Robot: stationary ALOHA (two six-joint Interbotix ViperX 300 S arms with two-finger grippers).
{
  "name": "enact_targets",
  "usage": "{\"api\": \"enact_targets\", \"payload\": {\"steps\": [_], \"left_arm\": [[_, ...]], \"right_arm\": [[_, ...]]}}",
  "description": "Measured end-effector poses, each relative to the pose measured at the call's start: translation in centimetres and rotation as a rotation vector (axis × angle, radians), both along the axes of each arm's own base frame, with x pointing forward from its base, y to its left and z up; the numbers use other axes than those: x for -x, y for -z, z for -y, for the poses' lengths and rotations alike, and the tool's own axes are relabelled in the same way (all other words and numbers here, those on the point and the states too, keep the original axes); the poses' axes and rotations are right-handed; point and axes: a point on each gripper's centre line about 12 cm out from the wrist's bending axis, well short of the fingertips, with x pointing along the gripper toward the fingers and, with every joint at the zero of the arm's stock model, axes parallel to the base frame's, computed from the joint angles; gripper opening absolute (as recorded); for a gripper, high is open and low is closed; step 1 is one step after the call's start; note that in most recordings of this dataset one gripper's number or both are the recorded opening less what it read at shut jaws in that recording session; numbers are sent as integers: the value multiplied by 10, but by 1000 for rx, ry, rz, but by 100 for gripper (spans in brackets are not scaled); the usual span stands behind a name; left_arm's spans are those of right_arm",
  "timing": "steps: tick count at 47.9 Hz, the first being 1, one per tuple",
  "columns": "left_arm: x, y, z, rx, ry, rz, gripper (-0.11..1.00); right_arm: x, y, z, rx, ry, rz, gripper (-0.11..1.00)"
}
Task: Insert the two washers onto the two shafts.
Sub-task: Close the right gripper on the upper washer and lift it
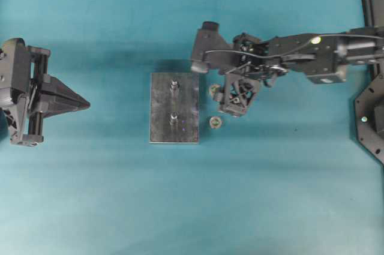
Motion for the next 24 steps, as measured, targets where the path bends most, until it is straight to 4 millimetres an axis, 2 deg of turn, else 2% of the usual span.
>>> {"api": "enact_targets", "payload": {"steps": [11,24], "left_arm": [[0,0,0,3,-2,1,0],[0,0,0,4,-2,0,0]], "right_arm": [[-2,11,1,3,-11,-29,78],[-8,15,3,4,-12,-32,73]]}}
